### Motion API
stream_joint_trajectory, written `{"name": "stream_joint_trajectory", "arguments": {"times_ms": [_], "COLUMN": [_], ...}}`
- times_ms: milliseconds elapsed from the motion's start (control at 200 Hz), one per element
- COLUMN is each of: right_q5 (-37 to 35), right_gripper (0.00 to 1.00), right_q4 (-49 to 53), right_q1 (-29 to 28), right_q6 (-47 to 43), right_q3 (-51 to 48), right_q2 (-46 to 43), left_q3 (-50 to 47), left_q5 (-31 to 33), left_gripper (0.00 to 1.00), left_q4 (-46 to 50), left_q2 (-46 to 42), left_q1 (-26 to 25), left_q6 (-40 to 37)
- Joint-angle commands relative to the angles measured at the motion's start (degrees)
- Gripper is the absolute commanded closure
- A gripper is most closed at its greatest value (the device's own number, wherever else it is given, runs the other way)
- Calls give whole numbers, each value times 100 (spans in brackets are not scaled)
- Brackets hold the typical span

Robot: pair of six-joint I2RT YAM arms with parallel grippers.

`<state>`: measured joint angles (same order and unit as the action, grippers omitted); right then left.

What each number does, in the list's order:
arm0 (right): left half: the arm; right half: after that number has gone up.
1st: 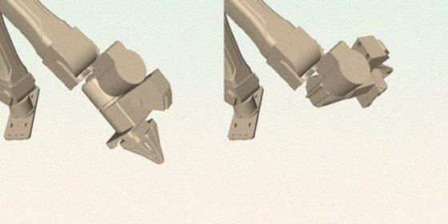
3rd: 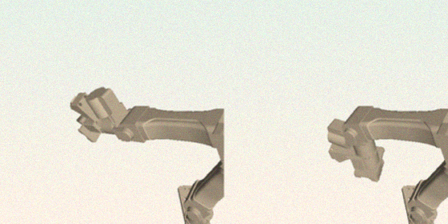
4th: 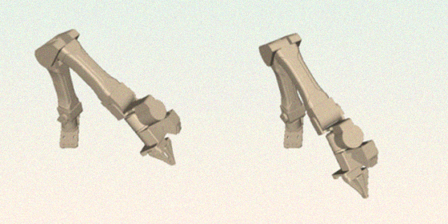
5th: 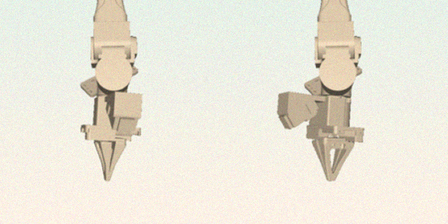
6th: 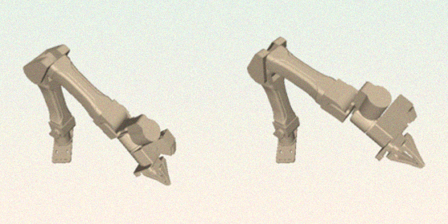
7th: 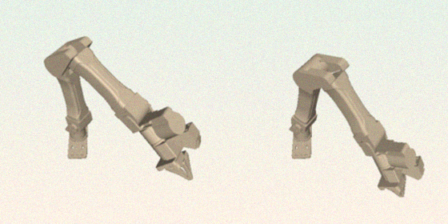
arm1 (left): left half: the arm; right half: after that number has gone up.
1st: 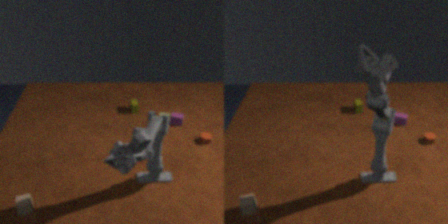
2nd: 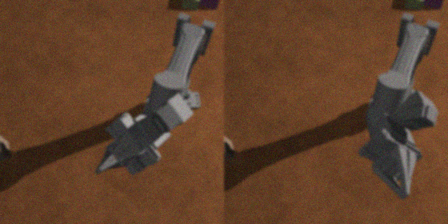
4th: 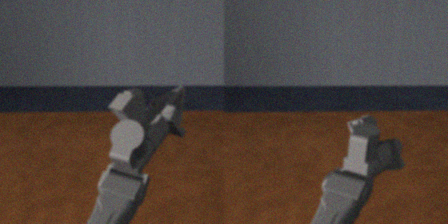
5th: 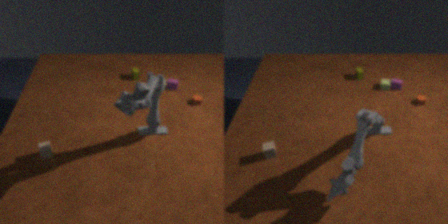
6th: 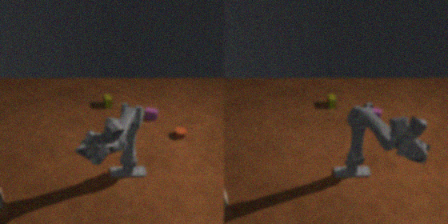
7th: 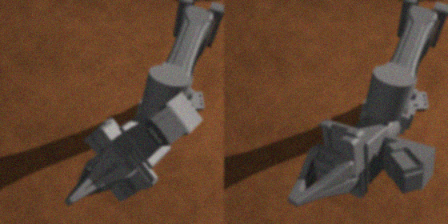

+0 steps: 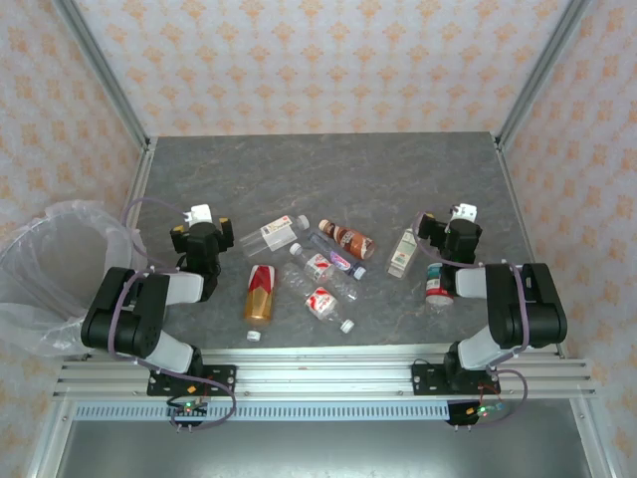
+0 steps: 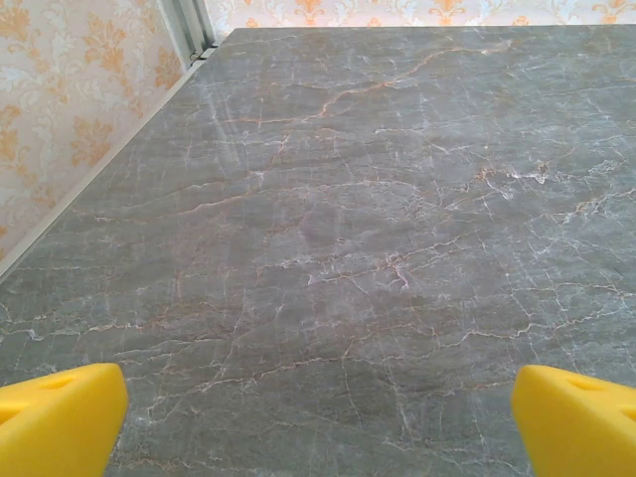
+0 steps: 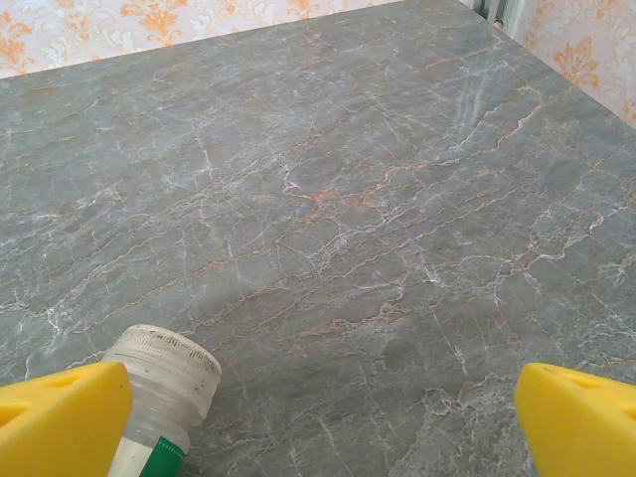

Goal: Put the plastic bottles in the bin

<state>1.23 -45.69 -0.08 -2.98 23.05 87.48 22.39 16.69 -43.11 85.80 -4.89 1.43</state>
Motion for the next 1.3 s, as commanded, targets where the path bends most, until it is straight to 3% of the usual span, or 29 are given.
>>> {"name": "stream_joint_trajectory", "arguments": {"times_ms": [0, 686, 866, 971, 1296], "right_q5": [-98, -99, 23, -45, -143], "right_gripper": [1, 1, 1, 1, 1], "right_q4": [-32, -45, -79, 687, 2773], "right_q1": [-29, -29, -36, -41, -41], "right_q6": [70, 70, 17, 46, 615], "right_q3": [25, 11, -55, 176, 758], "right_q2": [-10, -25, -149, -576, -1794], "left_q3": [81, 69, 656, 547, 1257], "left_q5": [117, 108, 8, 74, 469], "left_gripper": [0, 0, 0, 0, 0], "left_q4": [-168, -200, 1377, 1296, 2495], "left_q2": [-11, -24, -685, -909, -1168], "left_q1": [20, 24, -12, -25, -468], "left_q6": [54, 43, -7, -31, 186]}}
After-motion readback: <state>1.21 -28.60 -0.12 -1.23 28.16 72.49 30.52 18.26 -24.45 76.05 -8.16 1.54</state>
